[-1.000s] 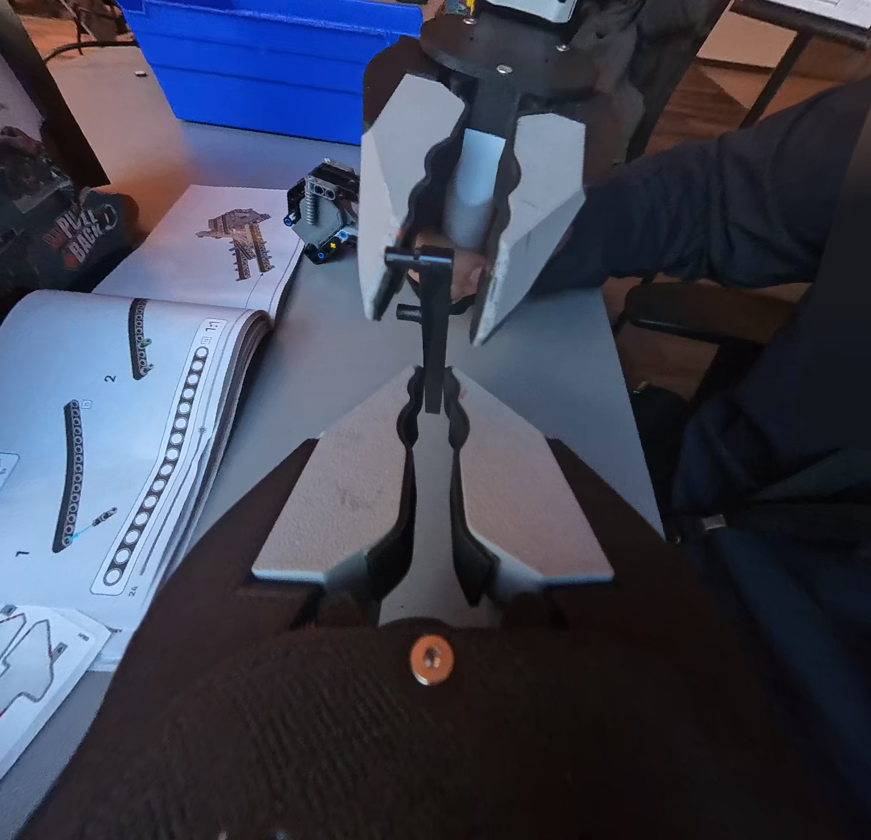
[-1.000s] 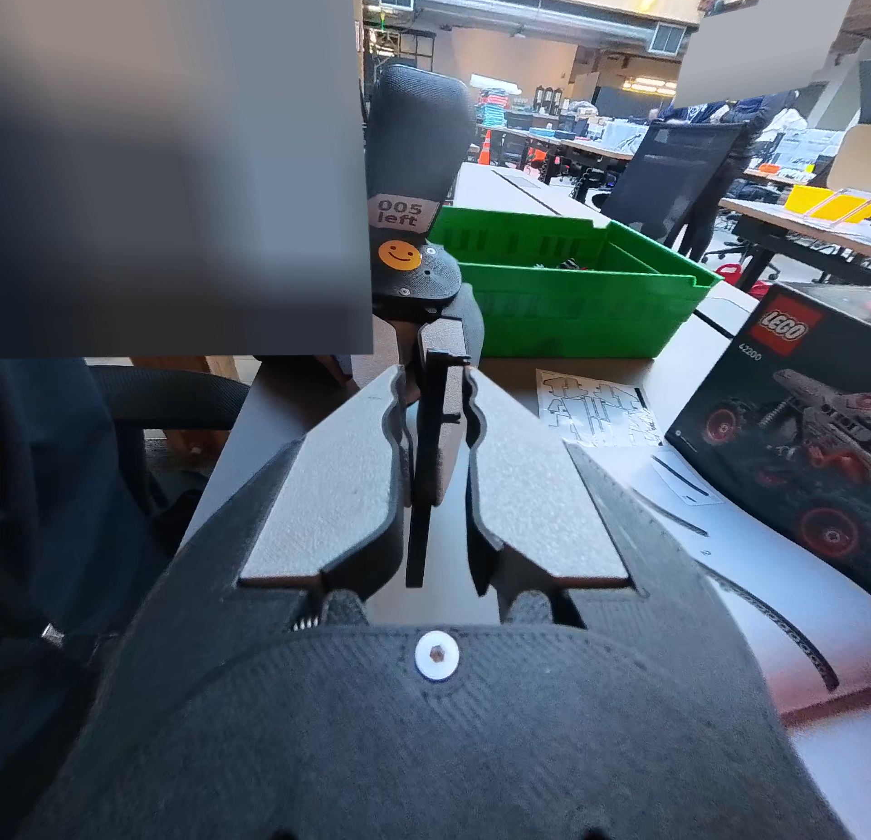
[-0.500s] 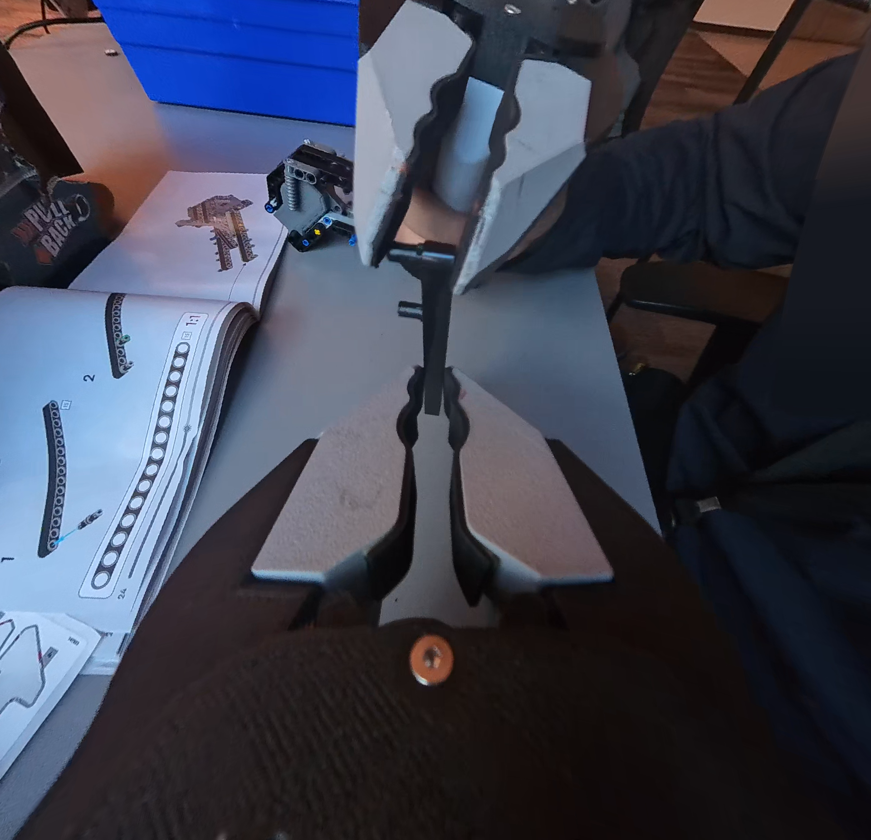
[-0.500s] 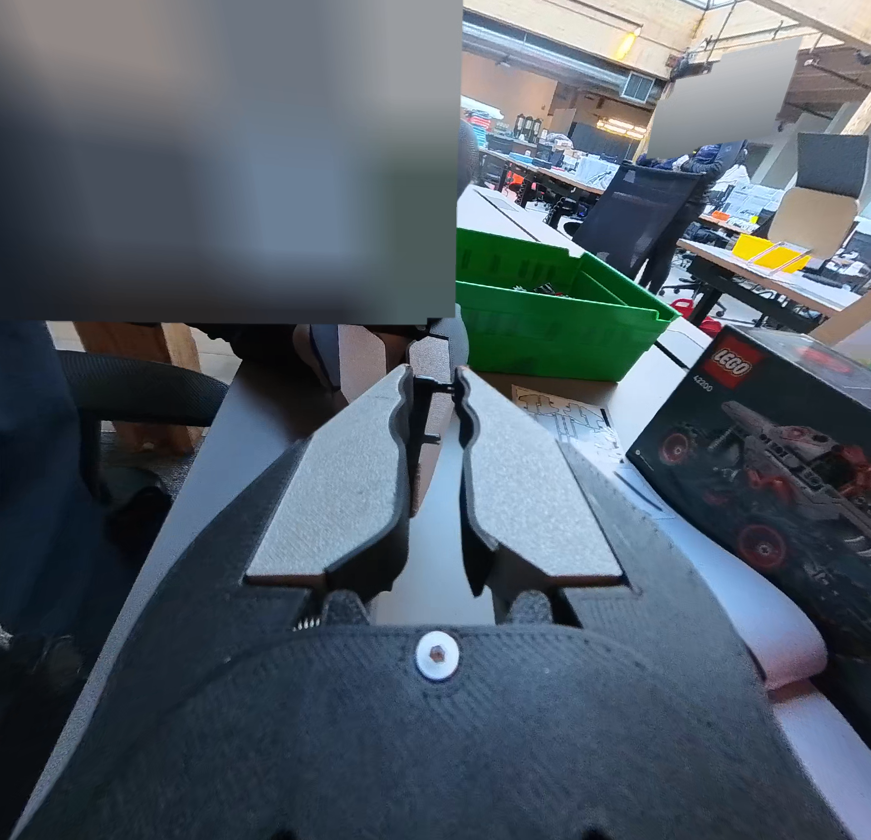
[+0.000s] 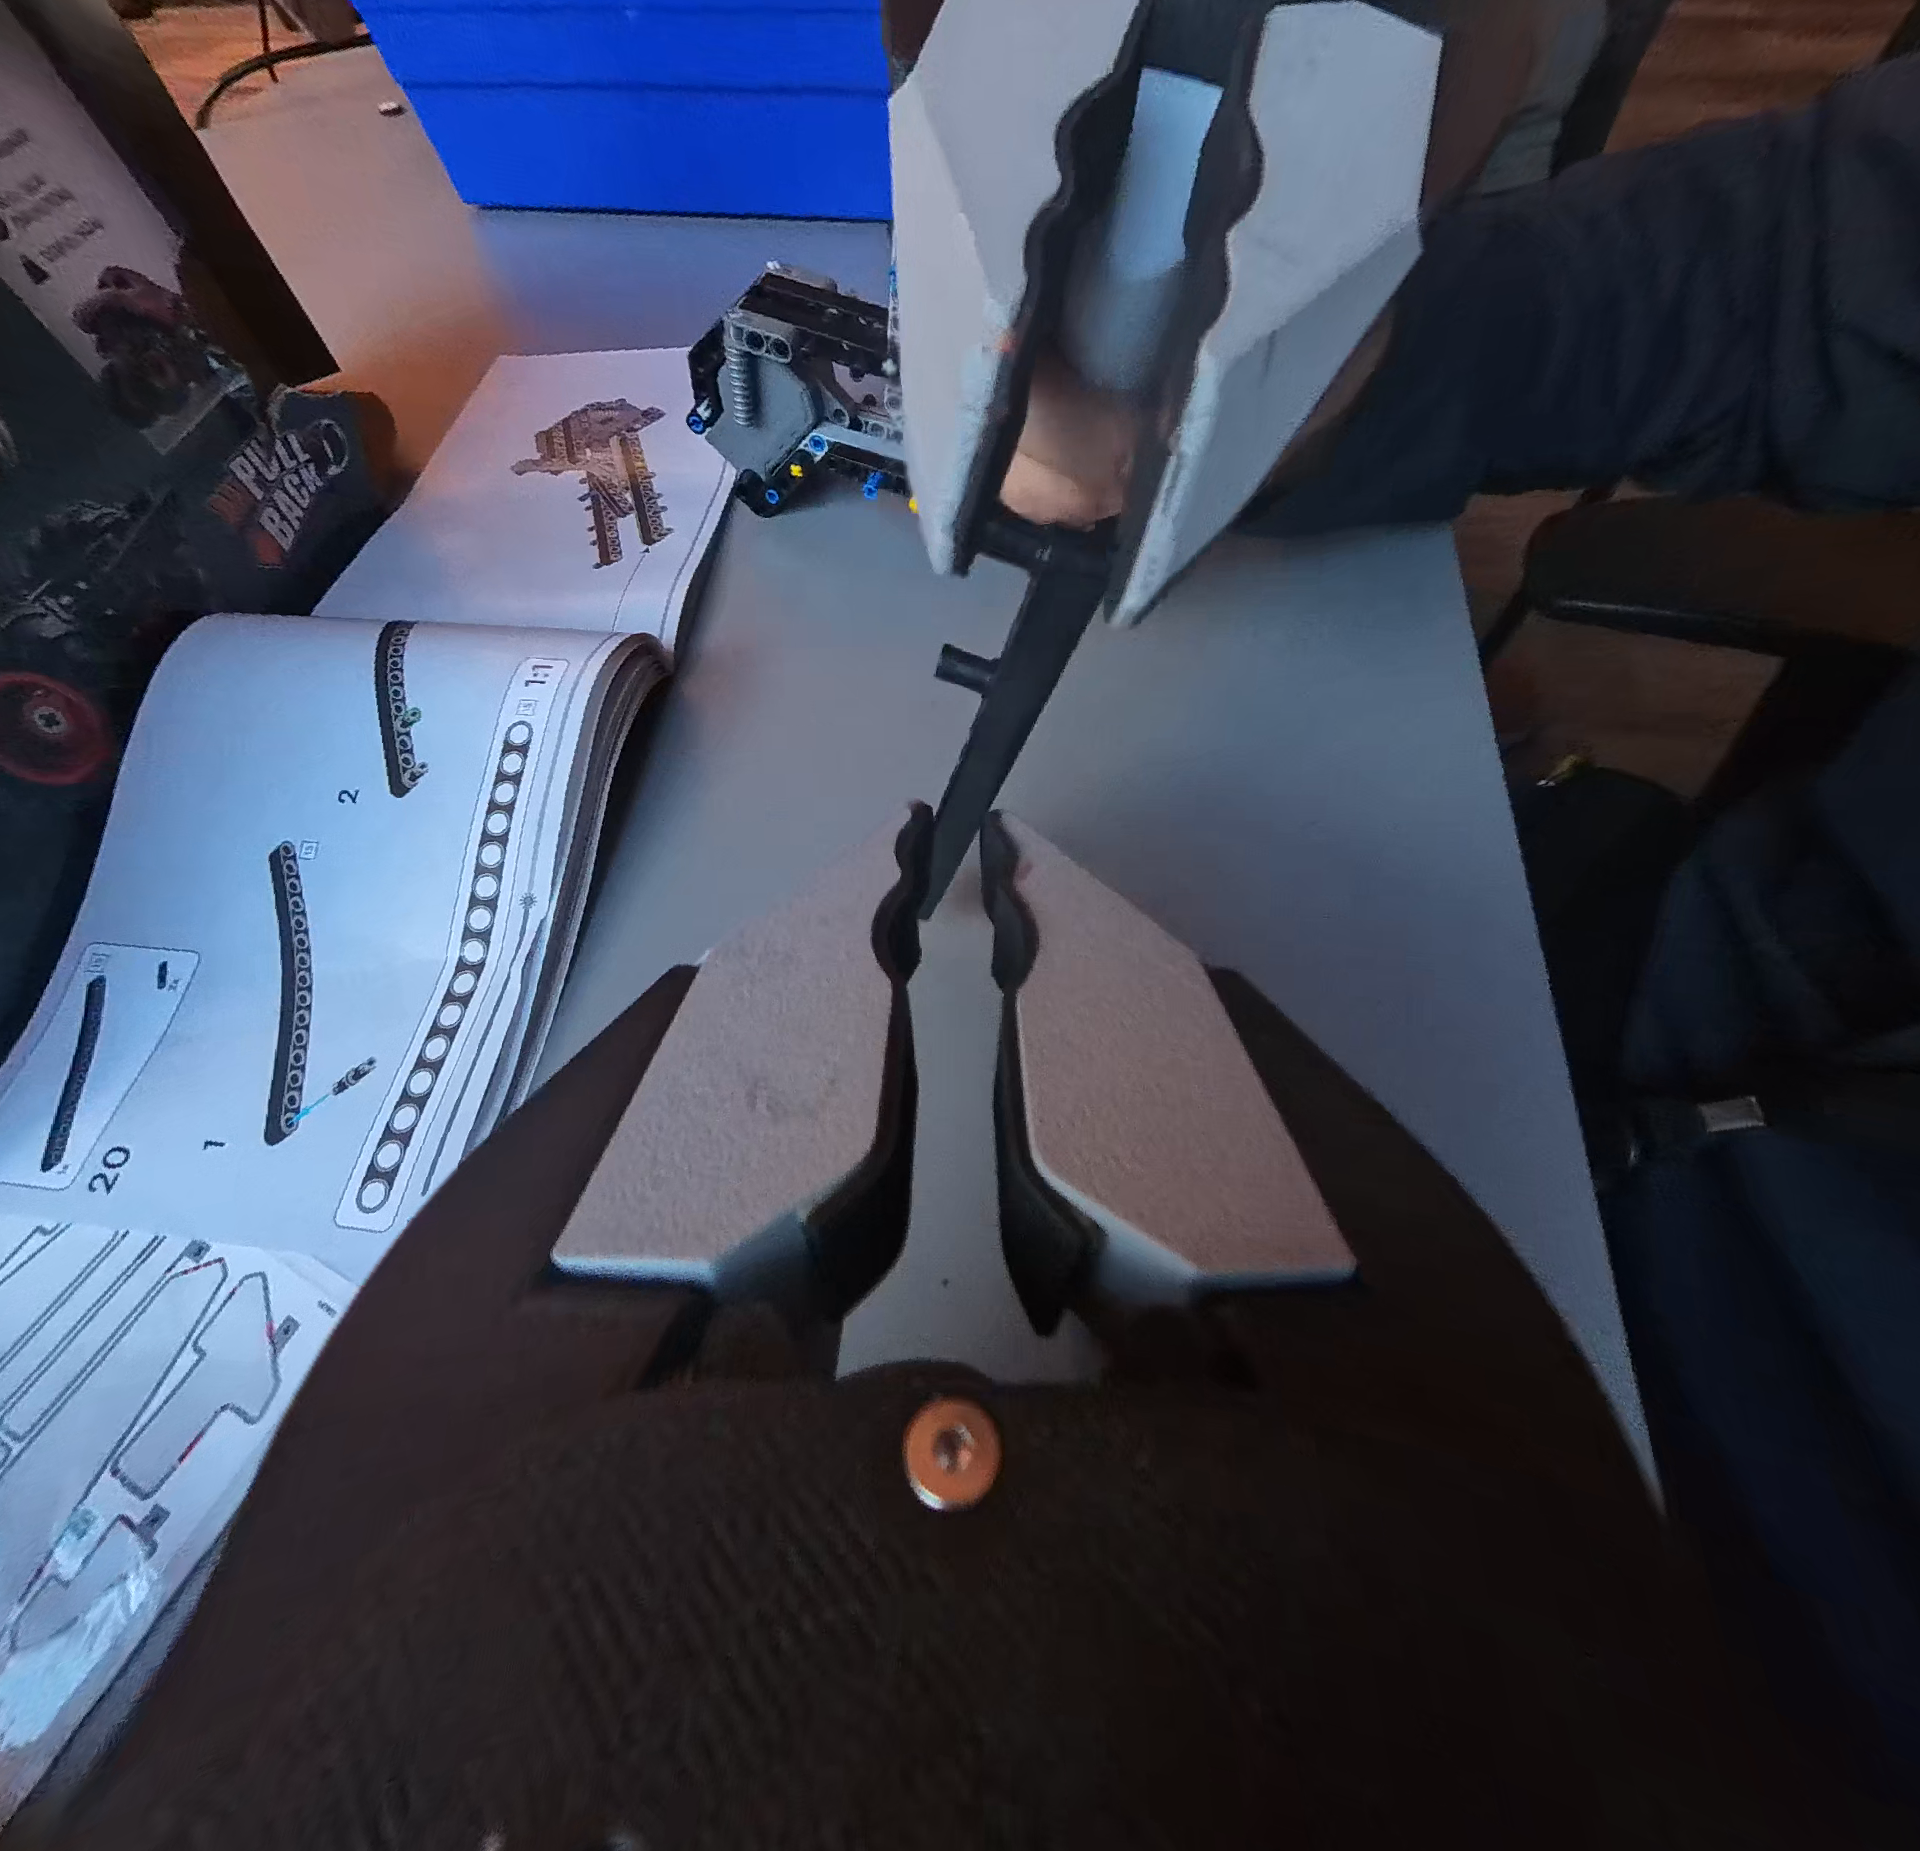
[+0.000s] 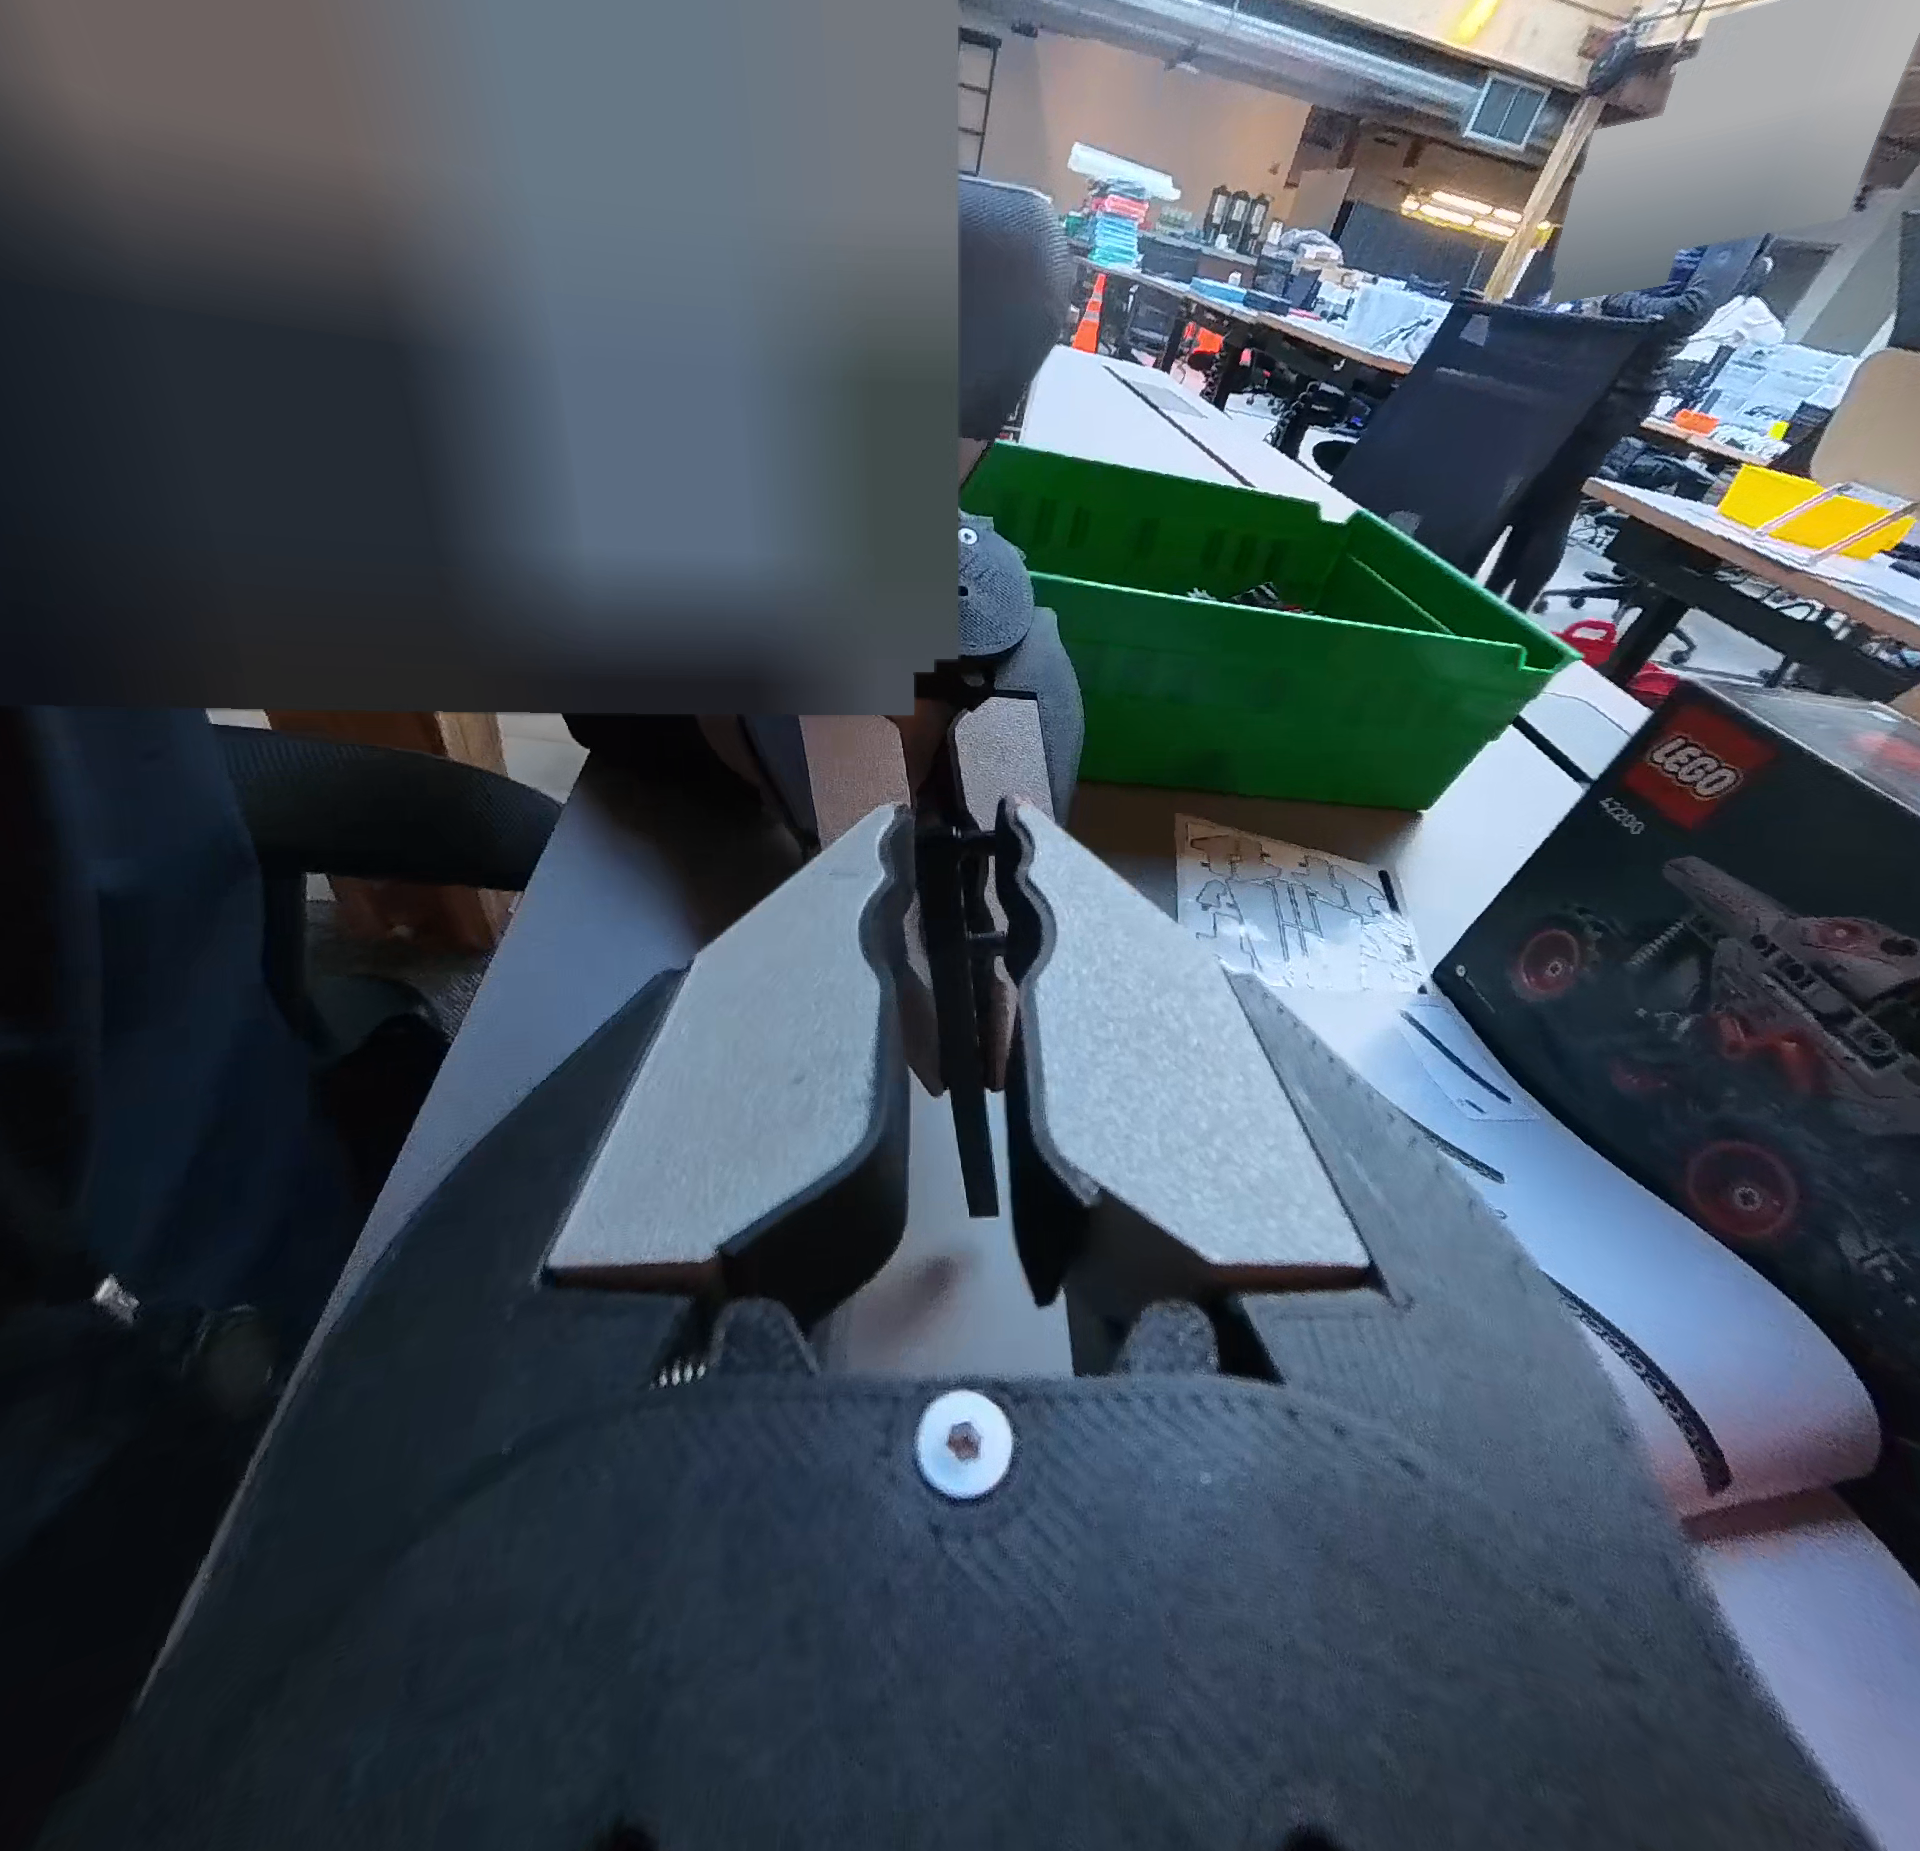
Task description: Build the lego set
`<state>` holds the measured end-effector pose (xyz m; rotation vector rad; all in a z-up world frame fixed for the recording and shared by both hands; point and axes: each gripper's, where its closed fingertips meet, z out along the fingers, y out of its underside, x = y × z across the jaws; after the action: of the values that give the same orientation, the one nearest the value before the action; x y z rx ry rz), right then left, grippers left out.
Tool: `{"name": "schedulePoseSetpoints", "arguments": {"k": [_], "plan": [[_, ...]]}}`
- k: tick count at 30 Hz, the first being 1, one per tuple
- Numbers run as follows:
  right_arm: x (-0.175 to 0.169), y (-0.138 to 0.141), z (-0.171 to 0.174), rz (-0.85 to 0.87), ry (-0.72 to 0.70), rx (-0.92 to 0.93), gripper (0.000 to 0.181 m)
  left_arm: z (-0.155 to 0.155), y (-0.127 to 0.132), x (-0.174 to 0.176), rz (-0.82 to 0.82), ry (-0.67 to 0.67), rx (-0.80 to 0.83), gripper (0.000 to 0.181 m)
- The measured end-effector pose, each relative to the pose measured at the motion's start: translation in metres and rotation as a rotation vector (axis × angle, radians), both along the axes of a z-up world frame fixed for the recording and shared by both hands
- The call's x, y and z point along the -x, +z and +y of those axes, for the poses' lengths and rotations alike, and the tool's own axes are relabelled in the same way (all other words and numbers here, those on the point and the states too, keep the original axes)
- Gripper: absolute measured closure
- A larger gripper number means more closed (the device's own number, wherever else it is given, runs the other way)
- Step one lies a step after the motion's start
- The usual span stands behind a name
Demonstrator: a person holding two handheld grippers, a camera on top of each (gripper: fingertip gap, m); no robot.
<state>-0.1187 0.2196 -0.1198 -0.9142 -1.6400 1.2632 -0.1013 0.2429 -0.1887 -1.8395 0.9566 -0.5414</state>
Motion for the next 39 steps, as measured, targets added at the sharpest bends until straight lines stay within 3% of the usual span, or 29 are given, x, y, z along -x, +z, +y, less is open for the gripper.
{"name": "schedulePoseSetpoints", "arguments": {"k": [6,8,13,17,22,25,27,30,34,39], "plan": [[0.003,0.003,0.009,0.020,-0.067,-0.038,0.168,0.009,0.001,0.011,0.110,0.068,-0.121,0.175],[-0.004,0.019,0.019,0.097,-0.114,-0.052,0.151,0.016,0.004,0.025,0.212,0.142,-0.216,0.175],[-0.037,0.062,0.057,0.254,-0.242,-0.001,0.160,0.029,-0.003,0.049,0.475,0.270,-0.339,0.175],[-0.054,0.078,0.073,0.331,-0.312,-0.004,0.167,0.030,-0.010,0.050,0.513,0.279,-0.333,0.175],[-0.048,0.068,0.064,0.286,-0.272,-0.014,0.167,0.034,0.000,0.057,0.575,0.322,-0.433,0.175],[-0.030,0.035,0.045,0.089,-0.172,-0.015,0.159,0.035,0.001,0.056,0.622,0.318,-0.483,0.175],[-0.022,0.021,0.039,0.012,-0.165,-0.051,0.157,0.032,0.005,0.045,0.566,0.275,-0.515,0.175],[-0.021,0.017,0.035,0.029,-0.167,-0.102,0.157,0.014,0.020,0.014,0.346,0.113,-0.560,0.175],[-0.017,-0.010,0.024,-0.114,-0.095,-0.150,0.128,0.000,0.045,0.002,0.107,0.045,-0.574,0.175],[-0.014,-0.033,0.001,-0.181,0.012,-0.195,0.135,-0.037,0.075,-0.019,-0.141,-0.156,-0.621,0.175]]}}
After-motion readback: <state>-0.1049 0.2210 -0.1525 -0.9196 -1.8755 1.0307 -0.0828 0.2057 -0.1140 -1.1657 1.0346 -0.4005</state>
